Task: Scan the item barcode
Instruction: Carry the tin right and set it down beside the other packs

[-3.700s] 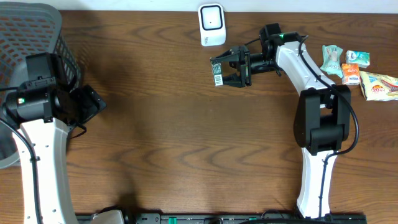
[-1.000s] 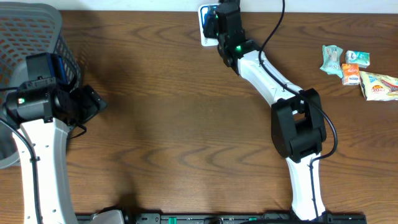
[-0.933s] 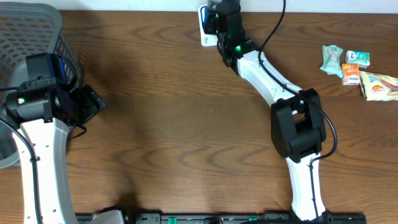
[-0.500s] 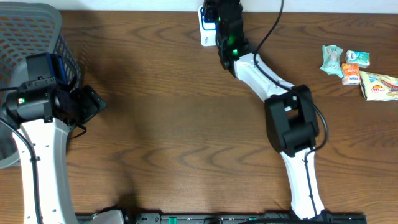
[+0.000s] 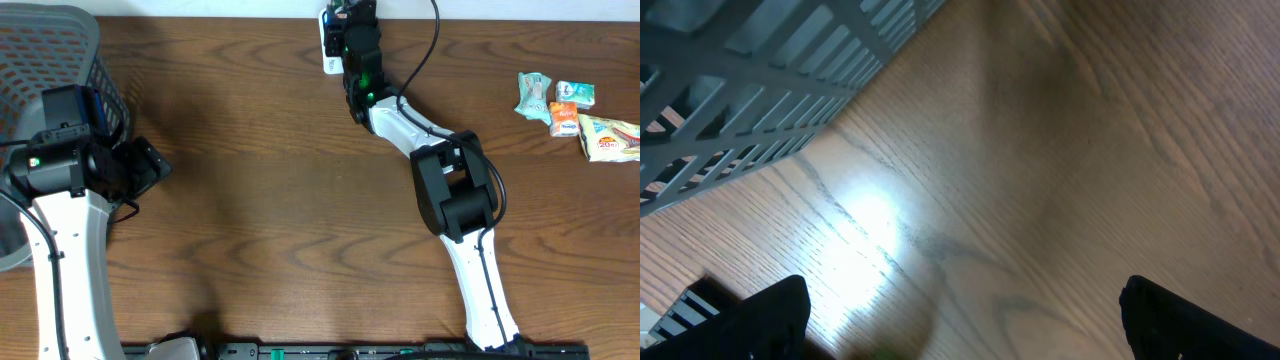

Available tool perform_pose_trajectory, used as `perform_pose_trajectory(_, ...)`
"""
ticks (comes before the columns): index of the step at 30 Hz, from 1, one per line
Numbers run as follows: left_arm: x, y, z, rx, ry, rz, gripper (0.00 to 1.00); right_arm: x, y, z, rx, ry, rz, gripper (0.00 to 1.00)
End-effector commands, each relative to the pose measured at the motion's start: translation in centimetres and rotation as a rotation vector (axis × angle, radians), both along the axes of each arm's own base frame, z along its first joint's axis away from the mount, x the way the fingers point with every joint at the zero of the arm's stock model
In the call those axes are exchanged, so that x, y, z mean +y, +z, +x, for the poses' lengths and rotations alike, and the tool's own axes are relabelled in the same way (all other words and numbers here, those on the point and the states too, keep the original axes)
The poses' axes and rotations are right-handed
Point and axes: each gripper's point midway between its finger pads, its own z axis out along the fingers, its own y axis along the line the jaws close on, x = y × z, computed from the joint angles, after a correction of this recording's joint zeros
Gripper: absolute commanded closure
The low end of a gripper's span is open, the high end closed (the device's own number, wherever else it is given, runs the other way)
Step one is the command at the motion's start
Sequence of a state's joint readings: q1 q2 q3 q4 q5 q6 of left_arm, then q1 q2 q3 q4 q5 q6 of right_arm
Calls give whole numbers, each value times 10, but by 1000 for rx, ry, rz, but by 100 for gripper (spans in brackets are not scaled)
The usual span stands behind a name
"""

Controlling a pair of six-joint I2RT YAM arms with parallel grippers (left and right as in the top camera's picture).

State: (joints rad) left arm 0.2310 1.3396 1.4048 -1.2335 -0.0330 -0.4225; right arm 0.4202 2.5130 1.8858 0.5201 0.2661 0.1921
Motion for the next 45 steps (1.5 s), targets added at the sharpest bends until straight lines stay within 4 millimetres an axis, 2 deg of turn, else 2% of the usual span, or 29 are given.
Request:
perform_pose_trajectory(1, 3, 1, -3, 3, 14, 13, 2, 8, 12, -2, -24, 4, -5, 44)
perform_pose_trajectory(6, 3, 1, -3, 3, 14, 13, 2, 27, 12, -10, -22, 33, -7, 41)
perform_pose_trajectory(9, 3, 1, -3, 3, 14, 13, 3, 32, 12, -13, -23, 34, -38, 42)
perform_pose_trajectory(12, 3, 1, -3, 3, 14, 13, 2, 15, 22, -12, -28, -68, -52, 46)
perform_pose_trajectory(15, 3, 1, -3, 3, 14, 14, 2, -13, 46, -15, -47, -215, -59, 47)
perform_pose_trajectory(20, 3, 1, -3, 3, 14, 13, 2, -44, 87, -20, -26, -271, -150, 45)
perform_pose_trajectory(24, 3, 1, -3, 3, 14, 14, 2, -86, 106, -27, 61, -320, -202, 41)
perform_pose_trajectory(28, 3, 1, -3, 3, 14, 13, 2, -152, 106, -41, 197, -442, -283, 44)
perform_pose_trajectory(31, 3, 1, -3, 3, 14, 13, 3, -202, 90, -54, 324, -522, -321, 44)
perform_pose_trajectory(37, 3, 1, -3, 3, 14, 14, 2, -298, 43, -89, 588, -678, -321, 44)
perform_pose_trajectory(41, 3, 1, -3, 3, 14, 13, 3, -360, 27, -114, 694, -796, -277, 42)
perform_pose_trajectory(43, 3, 1, -3, 3, 14, 13, 3, -383, 22, -125, 733, -834, -269, 38)
perform_pose_trajectory(45, 3, 1, -3, 3, 14, 13, 2, -401, 16, -135, 775, -849, -252, 24)
